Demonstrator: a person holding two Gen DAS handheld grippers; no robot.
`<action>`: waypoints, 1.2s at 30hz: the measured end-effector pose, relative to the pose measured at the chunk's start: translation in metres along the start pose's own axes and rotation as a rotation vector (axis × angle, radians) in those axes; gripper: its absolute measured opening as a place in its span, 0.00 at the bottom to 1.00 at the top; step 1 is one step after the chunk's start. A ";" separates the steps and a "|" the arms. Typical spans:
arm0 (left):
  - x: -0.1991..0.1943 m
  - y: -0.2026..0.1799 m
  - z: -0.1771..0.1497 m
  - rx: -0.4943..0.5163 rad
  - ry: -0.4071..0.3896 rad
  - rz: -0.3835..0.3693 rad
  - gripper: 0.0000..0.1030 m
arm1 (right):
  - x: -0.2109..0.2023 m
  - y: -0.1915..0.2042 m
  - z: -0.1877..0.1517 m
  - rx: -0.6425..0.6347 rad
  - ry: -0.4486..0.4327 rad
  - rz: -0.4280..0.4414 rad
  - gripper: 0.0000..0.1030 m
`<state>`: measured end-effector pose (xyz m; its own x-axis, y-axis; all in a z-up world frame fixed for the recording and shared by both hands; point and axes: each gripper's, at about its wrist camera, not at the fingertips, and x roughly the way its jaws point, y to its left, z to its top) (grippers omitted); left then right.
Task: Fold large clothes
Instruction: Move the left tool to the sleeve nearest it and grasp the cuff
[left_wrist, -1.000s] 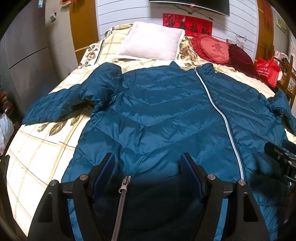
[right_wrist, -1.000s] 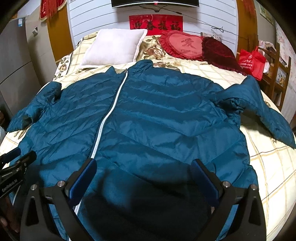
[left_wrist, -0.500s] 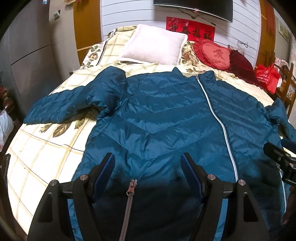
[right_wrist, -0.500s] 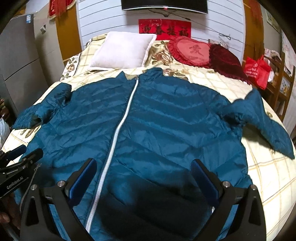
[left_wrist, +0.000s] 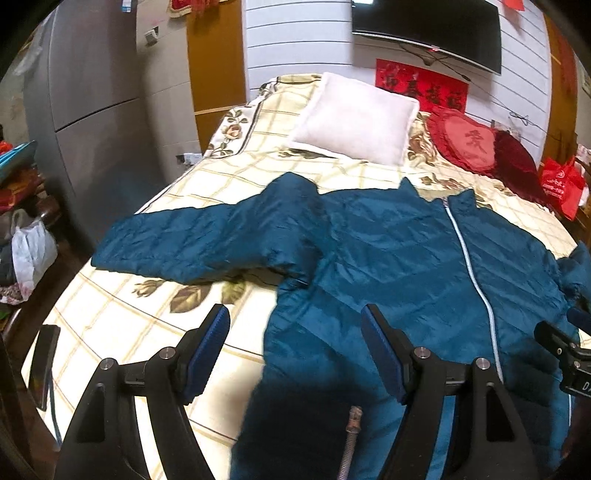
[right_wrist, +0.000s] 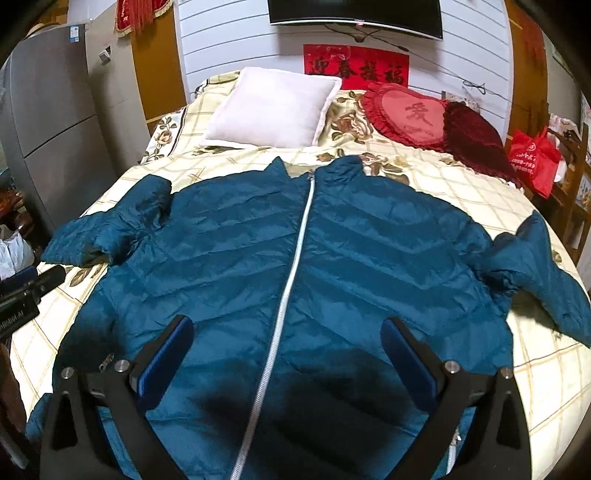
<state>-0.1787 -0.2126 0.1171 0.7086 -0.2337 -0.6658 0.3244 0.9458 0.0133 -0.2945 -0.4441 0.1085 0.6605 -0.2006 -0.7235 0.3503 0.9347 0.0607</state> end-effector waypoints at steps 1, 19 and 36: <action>0.002 0.003 0.001 -0.003 0.002 0.005 0.54 | 0.002 0.001 0.000 0.003 0.004 0.005 1.00; 0.054 0.083 0.024 -0.135 0.049 0.103 0.54 | 0.048 0.006 0.004 0.003 0.064 0.008 1.00; 0.134 0.262 0.030 -0.538 0.134 0.302 0.54 | 0.066 0.012 0.007 -0.026 0.090 0.028 1.00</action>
<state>0.0194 -0.0026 0.0538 0.6241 0.0583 -0.7792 -0.2625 0.9549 -0.1388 -0.2417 -0.4484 0.0664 0.6070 -0.1481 -0.7808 0.3147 0.9470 0.0650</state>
